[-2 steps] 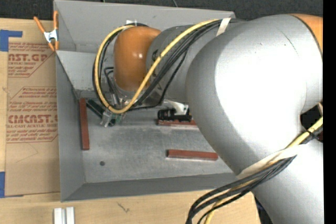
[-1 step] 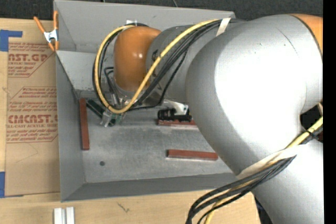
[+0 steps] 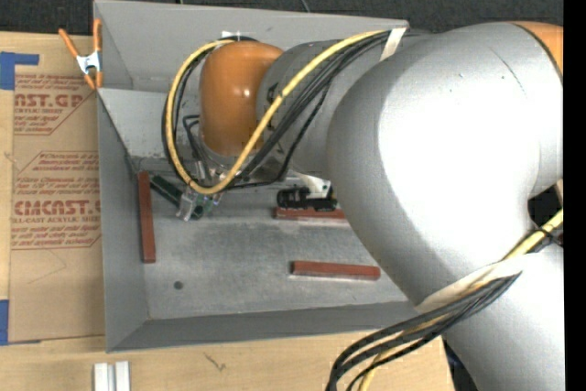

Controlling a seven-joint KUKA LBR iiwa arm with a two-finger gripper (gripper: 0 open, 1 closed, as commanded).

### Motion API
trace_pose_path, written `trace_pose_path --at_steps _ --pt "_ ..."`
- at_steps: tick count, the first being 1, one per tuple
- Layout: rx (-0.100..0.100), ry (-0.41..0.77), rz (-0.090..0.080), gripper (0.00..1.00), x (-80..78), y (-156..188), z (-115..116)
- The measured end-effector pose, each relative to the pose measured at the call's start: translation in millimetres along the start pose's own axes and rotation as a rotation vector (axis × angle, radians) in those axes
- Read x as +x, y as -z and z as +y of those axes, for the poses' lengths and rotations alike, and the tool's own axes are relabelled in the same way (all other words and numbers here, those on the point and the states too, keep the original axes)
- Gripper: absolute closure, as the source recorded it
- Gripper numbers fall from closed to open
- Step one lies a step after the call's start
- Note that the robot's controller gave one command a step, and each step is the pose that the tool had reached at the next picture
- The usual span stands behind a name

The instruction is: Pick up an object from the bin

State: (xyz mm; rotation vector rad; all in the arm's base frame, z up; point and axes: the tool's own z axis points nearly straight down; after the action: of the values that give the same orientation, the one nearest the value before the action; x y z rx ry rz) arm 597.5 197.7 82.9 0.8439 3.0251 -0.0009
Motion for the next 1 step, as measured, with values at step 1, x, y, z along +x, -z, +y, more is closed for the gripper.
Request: trace_pose_path --at_steps 1 --pt "0.0 0.0 0.0 1.0 0.1 5.5 -0.4"
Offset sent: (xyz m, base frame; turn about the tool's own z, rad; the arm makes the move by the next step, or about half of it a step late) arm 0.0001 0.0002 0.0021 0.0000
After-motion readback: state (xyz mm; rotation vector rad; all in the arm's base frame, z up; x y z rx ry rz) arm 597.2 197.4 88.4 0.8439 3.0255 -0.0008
